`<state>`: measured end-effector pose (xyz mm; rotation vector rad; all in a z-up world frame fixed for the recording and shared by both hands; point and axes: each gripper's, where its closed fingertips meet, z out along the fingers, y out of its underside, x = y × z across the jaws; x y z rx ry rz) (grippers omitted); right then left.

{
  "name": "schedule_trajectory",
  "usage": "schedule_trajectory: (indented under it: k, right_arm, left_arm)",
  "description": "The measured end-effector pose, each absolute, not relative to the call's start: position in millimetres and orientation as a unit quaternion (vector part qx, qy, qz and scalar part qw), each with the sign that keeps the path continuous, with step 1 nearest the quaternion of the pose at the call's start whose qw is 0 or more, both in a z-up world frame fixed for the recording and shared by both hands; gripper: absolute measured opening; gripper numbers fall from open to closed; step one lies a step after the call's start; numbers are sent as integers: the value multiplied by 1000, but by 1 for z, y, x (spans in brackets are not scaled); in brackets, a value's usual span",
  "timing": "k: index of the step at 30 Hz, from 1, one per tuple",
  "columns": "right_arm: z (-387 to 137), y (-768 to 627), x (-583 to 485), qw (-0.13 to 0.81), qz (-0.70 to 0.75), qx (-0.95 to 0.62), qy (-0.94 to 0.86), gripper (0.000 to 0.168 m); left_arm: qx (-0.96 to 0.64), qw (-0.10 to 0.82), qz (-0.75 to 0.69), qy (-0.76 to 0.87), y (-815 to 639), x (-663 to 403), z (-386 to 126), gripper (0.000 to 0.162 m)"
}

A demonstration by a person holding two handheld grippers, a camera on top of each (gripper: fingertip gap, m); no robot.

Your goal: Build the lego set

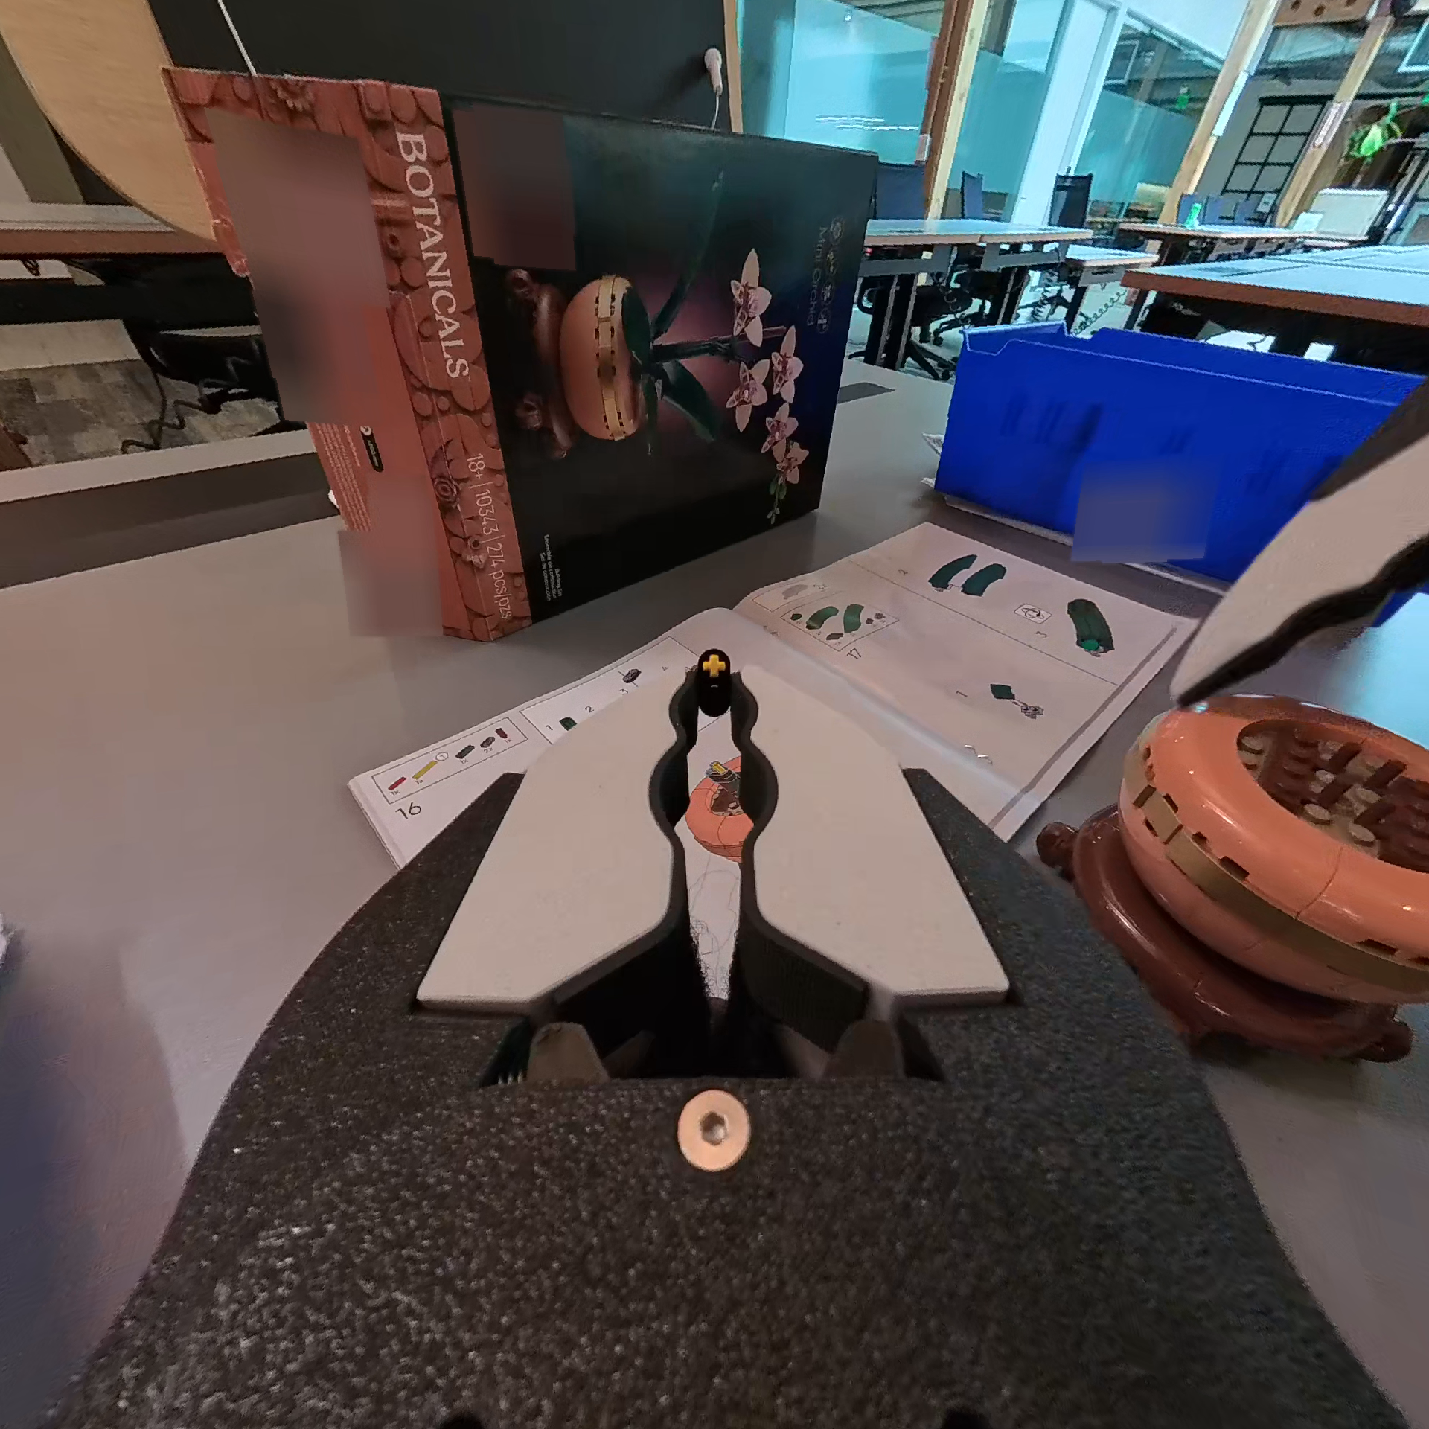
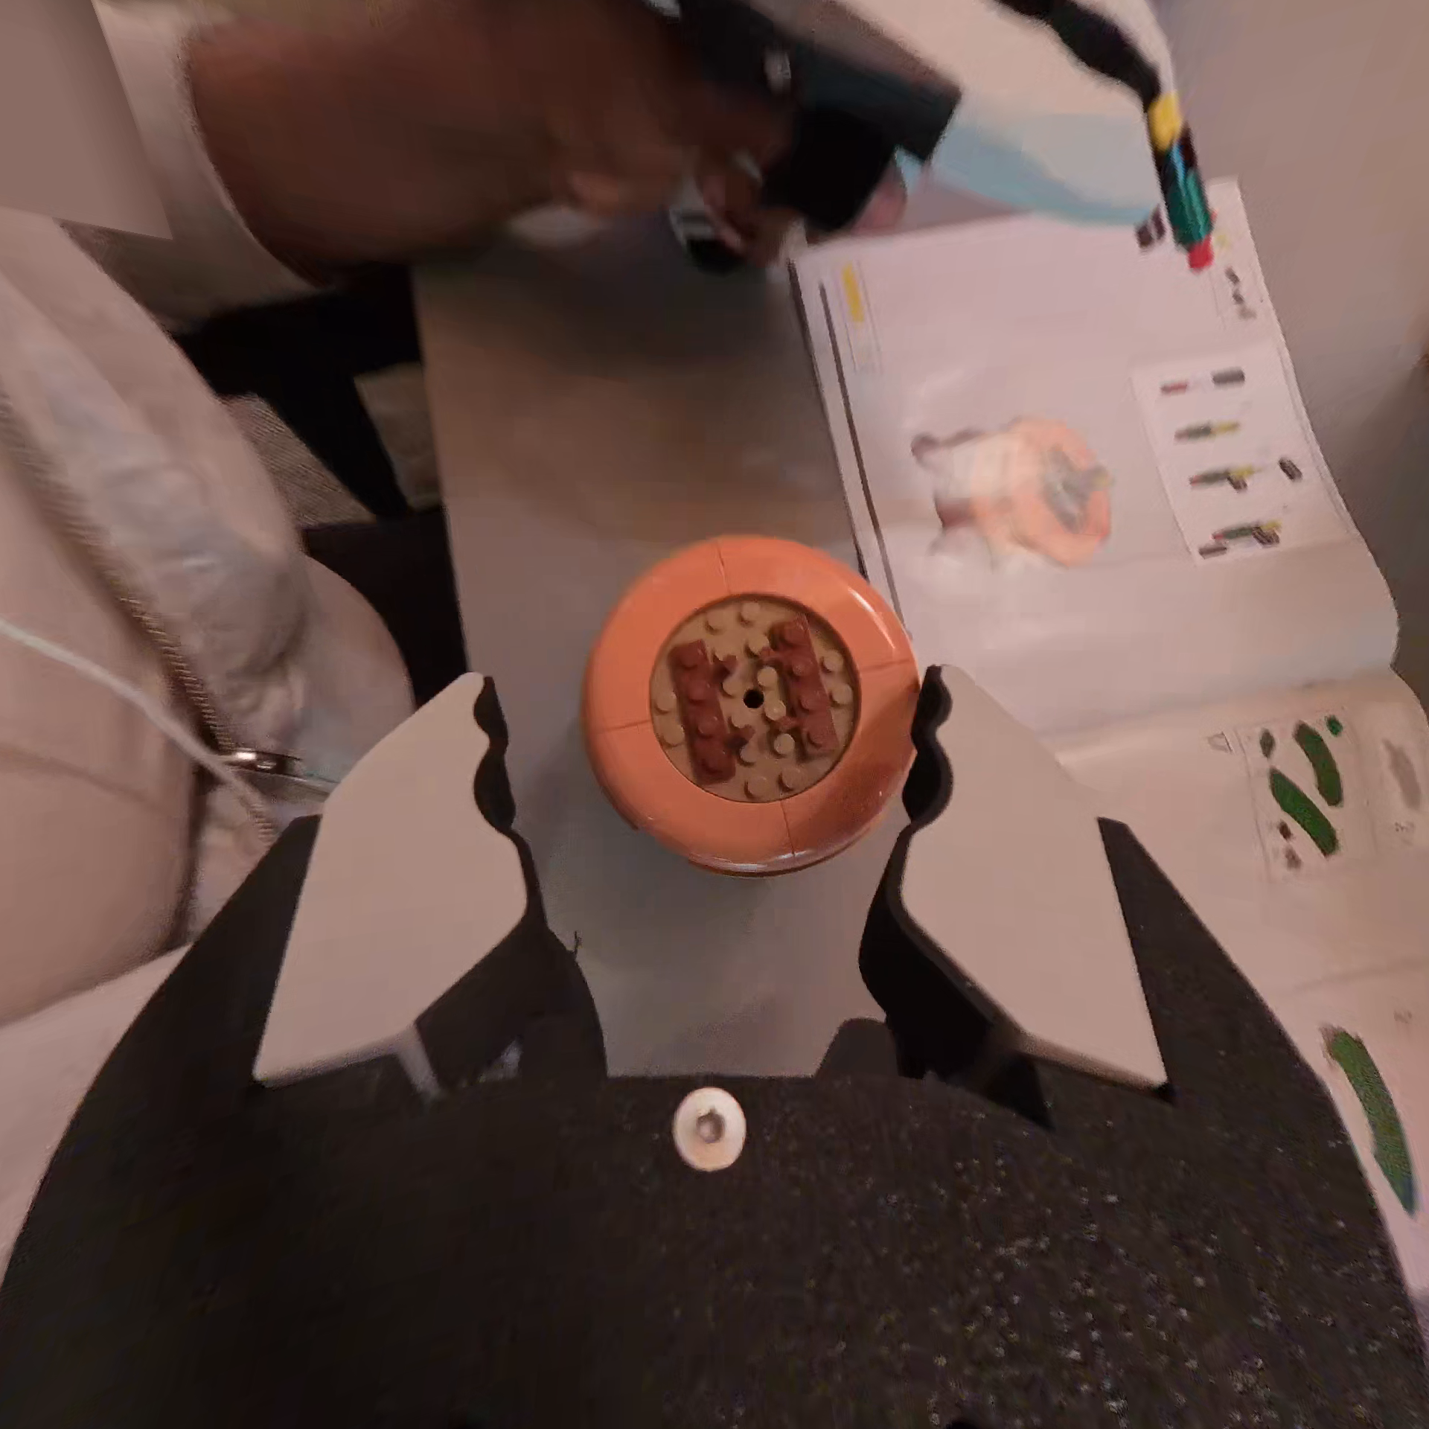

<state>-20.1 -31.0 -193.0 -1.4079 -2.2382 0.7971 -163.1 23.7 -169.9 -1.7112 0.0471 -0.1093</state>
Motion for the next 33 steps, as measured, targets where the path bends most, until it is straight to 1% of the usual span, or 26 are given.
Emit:
schedule_trajectory:
  k: [2, 3, 4, 5, 6, 12, 14, 16, 17, 18, 22, 25, 26, 30, 32, 33]
  right_arm:
    - [-206, -28, -19, 187, 244, -503, -808, 106]
    - [-209, -26, -20, 184, 234, -505, -810, 106]
    - [-211, -24, -22, 185, 226, -503, -813, 102]
    - [-211, -19, -24, 194, 216, -496, -818, 93]
    - [-211, -19, -25, 193, 217, -483, -826, 93]
    - [-210, -29, -34, 167, 272, -349, -881, 94]
    - [-207, -29, -36, 148, 289, -350, -879, 94]
    - [-189, -30, -40, 139, 347, -362, -854, 99]
    - [-176, -28, -44, 149, 378, -366, -837, 95]
    - [-163, -23, -49, 169, 404, -370, -819, 88]
    - [-127, 15, -80, 281, 445, -410, -745, 44]
    - [-128, 13, -93, 283, 445, -391, -754, 29]
    - [-132, 11, -97, 279, 432, -388, -765, 26]
    - [-152, 10, -105, 265, 356, -380, -811, 25]
    - [-155, 11, -108, 259, 349, -382, -816, 25]
    - [-154, 9, -108, 253, 358, -380, -814, 23]
  left_arm:
    - [-753, 656, -50, 22, 24, -162, -169, 6]
    - [-752, 657, -52, 24, 24, -161, -169, 6]
    - [-751, 658, -53, 25, 23, -160, -168, 6]
    - [-750, 659, -55, 27, 23, -159, -167, 6]
    - [-749, 660, -56, 28, 23, -159, -167, 6]
    - [-756, 649, -75, 21, 23, -159, -171, 6]
    - [-758, 646, -80, 27, 23, -156, -172, 6]
    - [-751, 652, -95, 37, 22, -151, -169, 6]
    - [-746, 656, -112, 42, 21, -147, -167, 6]
    - [-739, 659, -134, 48, 21, -142, -165, 6]
    - [-698, 667, -251, 67, 14, -120, -150, 7]
    - [-684, 662, -297, 71, 10, -114, -146, 6]
    - [-684, 660, -304, 72, 10, -113, -146, 6]
    - [-690, 656, -290, 93, 10, -108, -149, 6]
    - [-692, 657, -283, 98, 10, -107, -150, 6]
    - [-691, 657, -284, 99, 10, -107, -149, 6]
